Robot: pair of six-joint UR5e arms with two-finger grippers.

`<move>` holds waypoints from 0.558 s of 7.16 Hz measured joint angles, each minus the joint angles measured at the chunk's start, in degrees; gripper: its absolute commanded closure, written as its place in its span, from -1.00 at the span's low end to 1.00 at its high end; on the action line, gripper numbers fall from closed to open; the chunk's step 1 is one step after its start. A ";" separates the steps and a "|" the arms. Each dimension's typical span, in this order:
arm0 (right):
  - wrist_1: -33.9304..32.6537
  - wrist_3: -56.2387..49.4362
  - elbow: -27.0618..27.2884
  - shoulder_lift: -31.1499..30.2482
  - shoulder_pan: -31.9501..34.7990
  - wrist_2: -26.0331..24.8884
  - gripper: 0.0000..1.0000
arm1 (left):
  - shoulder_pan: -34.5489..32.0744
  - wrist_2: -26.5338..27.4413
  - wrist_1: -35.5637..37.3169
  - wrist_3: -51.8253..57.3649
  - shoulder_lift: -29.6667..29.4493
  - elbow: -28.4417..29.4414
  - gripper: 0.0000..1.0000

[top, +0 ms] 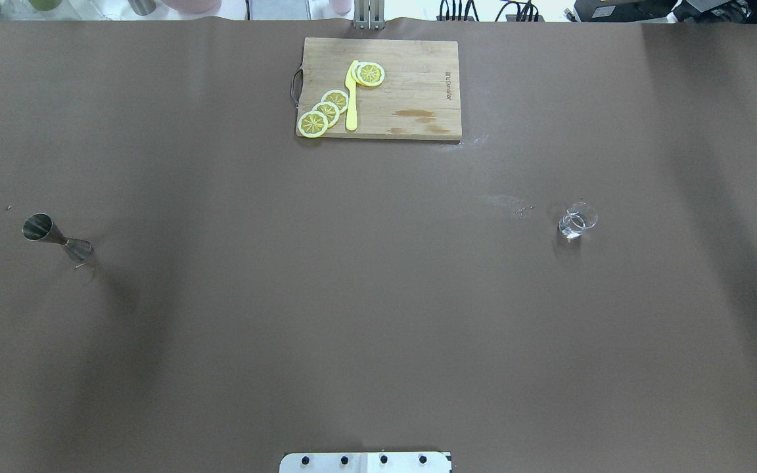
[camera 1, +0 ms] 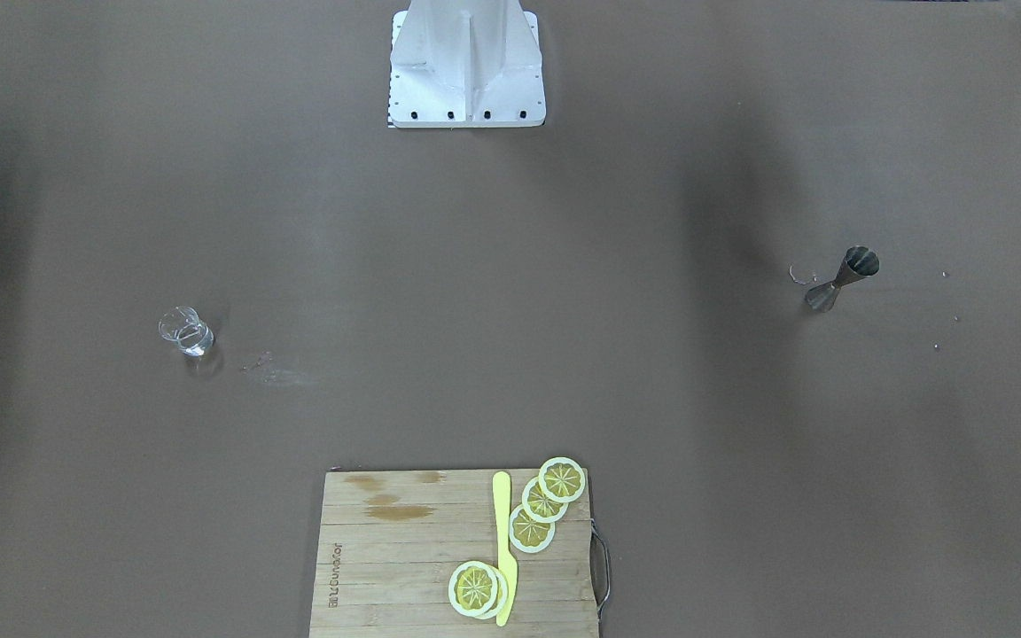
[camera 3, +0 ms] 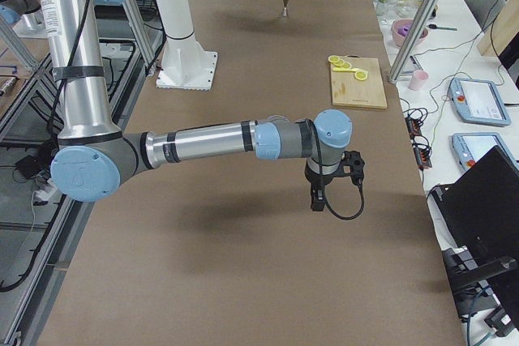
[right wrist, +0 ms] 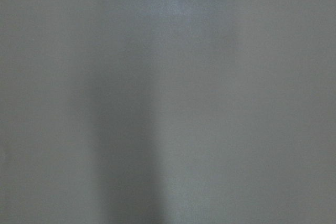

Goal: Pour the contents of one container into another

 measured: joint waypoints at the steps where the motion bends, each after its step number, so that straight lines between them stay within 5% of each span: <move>1: -0.01 0.08 -0.02 -0.44 0.00 0.01 -1.00 | -0.01 0.02 0.00 0.04 -0.01 0.07 -0.96; 4: 0.06 0.26 0.27 -0.86 -0.01 0.03 -1.00 | -0.01 0.03 0.06 -0.06 -0.07 0.12 -0.96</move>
